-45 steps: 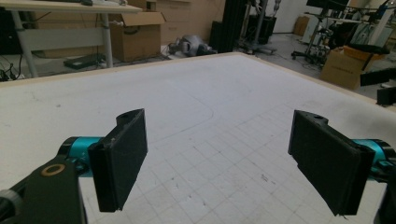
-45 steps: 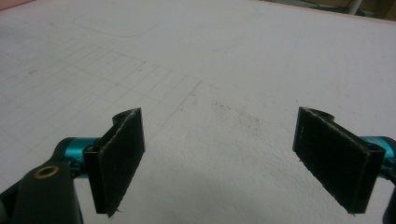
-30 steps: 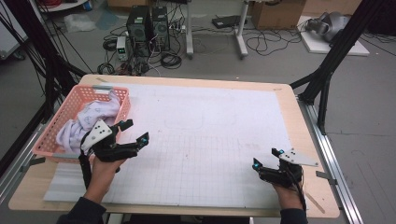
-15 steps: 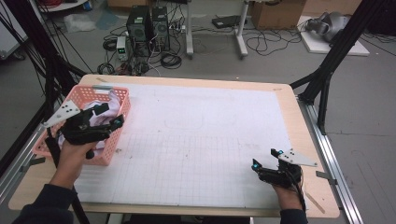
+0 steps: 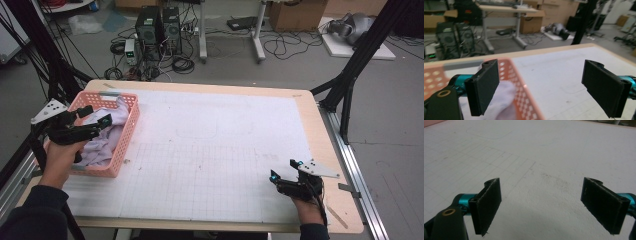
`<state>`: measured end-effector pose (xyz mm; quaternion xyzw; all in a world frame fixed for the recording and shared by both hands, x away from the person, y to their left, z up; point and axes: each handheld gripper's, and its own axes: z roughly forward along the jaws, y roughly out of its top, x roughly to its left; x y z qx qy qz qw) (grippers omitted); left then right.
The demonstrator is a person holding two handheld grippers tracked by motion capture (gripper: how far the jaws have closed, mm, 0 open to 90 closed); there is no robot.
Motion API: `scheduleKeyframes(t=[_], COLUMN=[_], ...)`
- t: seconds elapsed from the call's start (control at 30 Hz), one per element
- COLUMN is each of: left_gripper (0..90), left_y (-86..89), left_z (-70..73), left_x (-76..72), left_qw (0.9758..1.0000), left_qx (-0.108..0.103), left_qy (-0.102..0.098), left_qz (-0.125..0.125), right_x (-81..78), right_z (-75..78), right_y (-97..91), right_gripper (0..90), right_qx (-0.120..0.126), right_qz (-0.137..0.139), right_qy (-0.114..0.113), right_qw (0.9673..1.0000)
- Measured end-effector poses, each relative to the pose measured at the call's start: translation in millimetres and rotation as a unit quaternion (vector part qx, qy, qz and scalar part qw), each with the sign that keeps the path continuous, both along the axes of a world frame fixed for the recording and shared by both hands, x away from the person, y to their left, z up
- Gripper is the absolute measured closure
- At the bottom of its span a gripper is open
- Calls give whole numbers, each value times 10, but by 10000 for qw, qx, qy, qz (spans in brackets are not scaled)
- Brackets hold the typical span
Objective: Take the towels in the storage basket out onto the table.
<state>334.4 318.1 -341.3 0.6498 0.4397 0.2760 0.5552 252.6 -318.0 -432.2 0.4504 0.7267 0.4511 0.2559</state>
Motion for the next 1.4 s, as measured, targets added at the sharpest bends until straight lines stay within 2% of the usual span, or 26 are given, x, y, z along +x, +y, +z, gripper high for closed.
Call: scheduleKeyframes(t=[0.03, 0.1, 0.17, 0.23, 0.27, 0.3, 0.47, 0.5, 0.53, 0.57, 0.6, 0.63, 0.73, 0.77, 0.8, 0.83, 0.87, 0.93, 0.97, 1.0, 1.03, 1.07, 1.17, 1.2, 1.3, 1.4], left_gripper=[151, 151, 151, 151, 152, 153, 158, 163, 164, 174, 184, 185, 184, 184, 184, 181, 177, 176, 175, 170, 162, 157, 106, 91, 42, 17], left_y=[0, 65, 142, 193, 193, 241, 302, 302, 302, 302, 307, 307, 331, 335, 339, 339, 341, 332, 314, 304, 304, 279, 226, 215, 215, 198], left_z=[0, -41, -98, -150, -150, -212, -331, -331, -335, -341, -350, -350, -388, -396, -417, -417, -440, -467, -507, -535, -535, -602, -706, -739, -790, -821], left_x=[0, 50, 108, 156, 156, 209, 283, 283, 303, 330, 344, 344, 403, 422, 463, 463, 495, 523, 559, 578, 578, 621, 678, 692, 727, 752], left_qw=[10000, 9992, 9974, 9951, 9951, 9910, 9821, 9821, 9789, 9732, 9708, 9708, 9667, 9646, 9572, 9572, 9534, 9509, 9469, 9453, 9453, 9365, 9199, 9158, 9101, 9083], left_qx=[0, 309, 485, 620, 620, 836, 1040, 1040, 1128, 1335, 1389, 1389, 1315, 1332, 1420, 1420, 1440, 1473, 1550, 1561, 1561, 1644, 1931, 1991, 2025, 1941], left_qy=[0, 148, 374, 585, 585, 825, 1236, 1236, 1320, 1416, 1455, 1455, 1761, 1868, 2145, 2145, 2302, 2401, 2541, 2619, 2619, 2900, 3234, 3314, 3443, 3547], left_qz=[0, 193, 372, 499, 499, 644, 973, 973, 1081, 1222, 1305, 1305, 1313, 1303, 1328, 1328, 1312, 1286, 1214, 1163, 1163, 1087, 1093, 1088, 1103, 1068], right_x=[-7, -6, -5, -3, 0, 2, 9, 13, 11, 9, 11, 10, 9, 9, 13, 13, 14, 15, 16, 15, 13, 12, 11, 12, 13, 14], right_z=[1, 0, -2, -4, -8, -12, -33, -35, -35, -35, -36, -39, -44, -44, -48, -48, -56, -60, -60, -60, -61, -65, -70, -71, -78, -80], right_y=[1, -1, 2, 6, 4, 6, 16, 9, 1, -3, -9, -16, -37, -37, -43, -43, -42, -42, -46, -47, -47, -49, -46, -46, -36, -37], right_gripper=[154, 154, 154, 154, 154, 154, 154, 154, 154, 154, 154, 154, 154, 154, 154, 154, 154, 154, 155, 154, 154, 154, 154, 154, 155, 155], right_qx=[22, 42, 57, 50, 34, 16, -25, -33, -51, -45, -58, -57, -12, -12, -66, -66, -102, -93, -107, -109, -112, -142, -152, -159, -153, -171], right_qz=[-7, -1, 6, 9, 15, 7, 48, 50, 43, 38, 37, 34, -5, -5, 9, 9, 18, 19, 19, 22, 19, 27, 49, 58, 58, 77], right_qy=[24, 8, 2, 10, -5, 6, 84, 61, 74, 84, 75, 67, 85, 85, 82, 82, 125, 132, 119, 119, 127, 133, 133, 132, 192, 170], right_qw=[10000, 10000, 10000, 10000, 10000, 10000, 10000, 10000, 10000, 9999, 9999, 10000, 10000, 10000, 9999, 9999, 9999, 9999, 9999, 9999, 9999, 9998, 9998, 9998, 9997, 9997])
